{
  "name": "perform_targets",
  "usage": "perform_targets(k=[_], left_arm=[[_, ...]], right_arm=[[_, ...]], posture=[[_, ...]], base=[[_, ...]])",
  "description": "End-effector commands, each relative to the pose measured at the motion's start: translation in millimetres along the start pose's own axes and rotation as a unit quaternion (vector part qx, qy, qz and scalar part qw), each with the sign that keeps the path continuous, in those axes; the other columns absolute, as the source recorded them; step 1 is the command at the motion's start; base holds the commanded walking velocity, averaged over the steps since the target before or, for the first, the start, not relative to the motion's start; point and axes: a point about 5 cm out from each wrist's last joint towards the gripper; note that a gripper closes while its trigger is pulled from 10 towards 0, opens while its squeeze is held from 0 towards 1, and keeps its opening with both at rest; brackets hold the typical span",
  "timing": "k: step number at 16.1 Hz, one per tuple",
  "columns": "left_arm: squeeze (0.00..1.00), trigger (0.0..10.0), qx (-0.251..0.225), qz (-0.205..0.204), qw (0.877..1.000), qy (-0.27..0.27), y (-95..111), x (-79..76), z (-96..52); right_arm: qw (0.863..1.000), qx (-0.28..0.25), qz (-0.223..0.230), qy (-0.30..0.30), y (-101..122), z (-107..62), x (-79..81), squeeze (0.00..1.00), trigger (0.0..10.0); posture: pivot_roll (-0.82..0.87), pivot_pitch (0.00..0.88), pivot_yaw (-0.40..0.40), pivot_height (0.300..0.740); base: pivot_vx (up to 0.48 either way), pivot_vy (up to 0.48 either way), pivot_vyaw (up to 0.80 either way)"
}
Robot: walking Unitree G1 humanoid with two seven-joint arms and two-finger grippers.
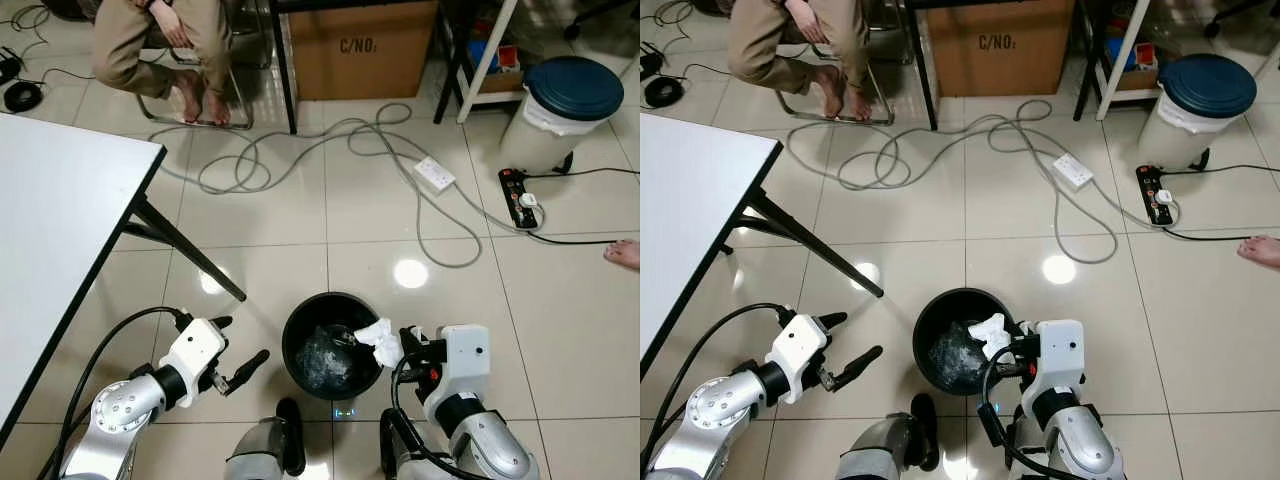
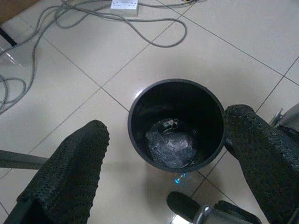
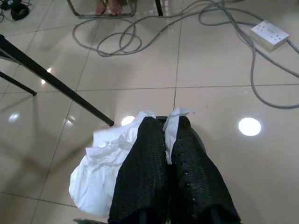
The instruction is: Picking trash to rubbish bin
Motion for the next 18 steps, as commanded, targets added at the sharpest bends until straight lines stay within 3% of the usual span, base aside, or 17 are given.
perform_targets(k=[1,11,18], left_arm=[[0.00,10.0,0.022,-0.006,1.000,-0.011,-9.5,-5.5,-6.0],[0.00,10.0,0.038,-0.006,0.999,-0.024,-14.1,-13.2,-8.1],[0.00,10.0,0.043,-0.006,0.999,-0.025,-15.6,-15.8,-9.2]], right_arm=[[1.000,0.012,0.007,0.001,-3.4,-3.0,2.9,0.00,0.0],[1.000,0.011,0.010,-0.008,-3.3,-6.9,0.1,0.00,0.0],[1.000,0.009,0.011,-0.011,-2.7,-6.8,-1.2,0.00,0.0]], posture=[[-0.07,0.362,0.101,0.740],[-0.08,0.371,0.104,0.740],[-0.07,0.372,0.103,0.672]], base=[[0.000,0.000,0.00],[0.000,0.000,0.00],[0.000,0.000,0.00]])
Point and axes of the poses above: a point about 5 cm out from each wrist's last joint towards the gripper, its own z axis pointing out of the wrist towards the gripper, its own y axis along the axis of the wrist's last joint, x = y × z, and after that the axes turned 4 degrees about -z, right-handed
